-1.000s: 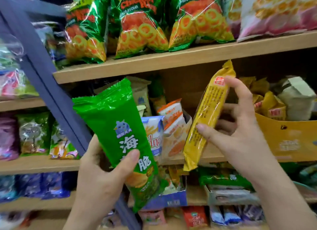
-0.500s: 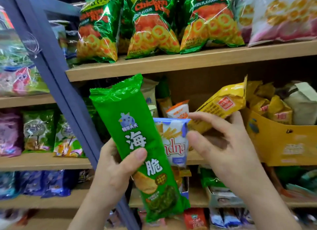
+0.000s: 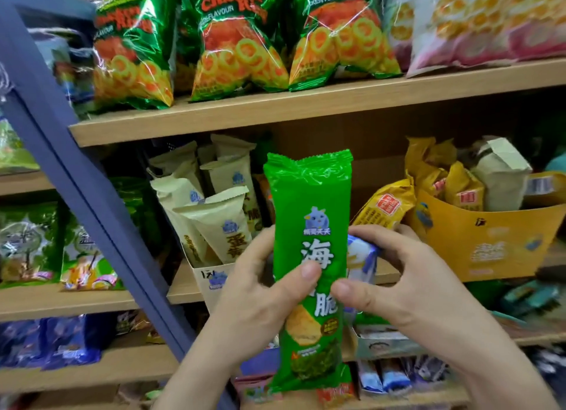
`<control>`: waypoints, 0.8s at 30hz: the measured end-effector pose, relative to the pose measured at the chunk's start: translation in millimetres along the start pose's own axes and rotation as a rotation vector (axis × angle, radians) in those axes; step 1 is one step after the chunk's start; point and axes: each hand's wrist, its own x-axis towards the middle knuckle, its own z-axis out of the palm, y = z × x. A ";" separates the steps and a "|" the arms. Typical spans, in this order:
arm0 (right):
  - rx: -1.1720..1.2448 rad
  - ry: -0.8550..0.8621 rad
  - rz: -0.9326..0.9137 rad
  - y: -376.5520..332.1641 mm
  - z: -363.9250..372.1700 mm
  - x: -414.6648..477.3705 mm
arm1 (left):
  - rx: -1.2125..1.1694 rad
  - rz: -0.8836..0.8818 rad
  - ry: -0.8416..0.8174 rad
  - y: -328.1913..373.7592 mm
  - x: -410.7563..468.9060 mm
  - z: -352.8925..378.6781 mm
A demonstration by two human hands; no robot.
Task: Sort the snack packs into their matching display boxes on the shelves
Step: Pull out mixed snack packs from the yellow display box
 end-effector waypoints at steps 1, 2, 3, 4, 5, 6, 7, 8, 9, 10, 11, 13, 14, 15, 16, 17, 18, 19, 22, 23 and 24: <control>-0.004 0.010 0.013 -0.7 0.2 -0.5 | 0.048 0.032 0.003 -0.3 2.9 2.9; 0.002 0.023 0.021 -1.1 1.3 -1.3 | 0.103 0.068 0.010 -0.9 5.7 5.6; 0.012 0.032 0.020 0.2 3.4 -1.5 | 0.159 0.100 0.022 -1.7 8.3 7.8; 0.026 0.032 0.013 1.9 5.9 -1.5 | 0.214 0.120 0.036 -1.8 10.4 10.3; 0.059 0.023 0.003 3.8 8.1 -1.6 | 0.291 0.137 0.053 -2.0 12.1 12.5; 0.129 0.002 -0.008 5.8 9.9 -1.3 | 0.395 0.156 0.069 -2.0 13.0 14.9; 0.235 -0.026 -0.017 7.6 11.4 -0.8 | 0.518 0.172 0.084 -1.9 13.3 17.9; 0.351 -0.055 -0.017 9.0 12.8 -0.5 | 0.633 0.183 0.091 -1.7 12.8 20.9; 0.445 -0.073 -0.008 10.8 14.1 -0.4 | 0.727 0.192 0.092 -1.9 12.4 23.7; 0.513 -0.076 0.012 13.1 16.1 -0.7 | 0.793 0.201 0.089 -3.1 11.9 26.2; 0.573 -0.070 0.041 15.5 18.8 -0.9 | 0.835 0.206 0.088 -4.8 11.7 28.3; 0.665 -0.049 0.082 21.6 23.0 -0.9 | 0.851 0.176 0.079 -9.4 13.6 30.1; 0.691 -0.037 0.094 24.4 23.8 -0.6 | 0.800 0.143 0.064 -12.2 15.5 29.6; 0.706 -0.019 0.111 26.8 23.9 -0.1 | 0.715 0.103 0.042 -15.2 17.7 28.2; 0.714 0.005 0.129 29.6 23.3 0.4 | 0.625 0.067 0.014 -17.3 19.3 26.9; 0.722 0.024 0.144 32.3 22.4 0.8 | 0.565 0.046 -0.013 -19.2 20.5 25.5; 0.735 0.036 0.157 34.8 21.3 0.9 | 0.550 0.040 -0.033 -19.7 21.8 24.7; 0.750 0.043 0.165 36.9 20.5 0.7 | 0.575 0.046 -0.048 -19.1 22.9 24.4; 0.784 0.069 0.180 40.7 17.5 -0.5 | 0.738 0.198 0.048 -5.3 16.8 18.7; 0.788 0.084 0.183 41.7 15.7 -0.5 | 0.833 0.305 0.154 3.7 13.2 11.6; 0.777 0.098 0.177 42.9 13.3 -0.8 | 0.941 0.408 0.279 12.9 9.1 0.8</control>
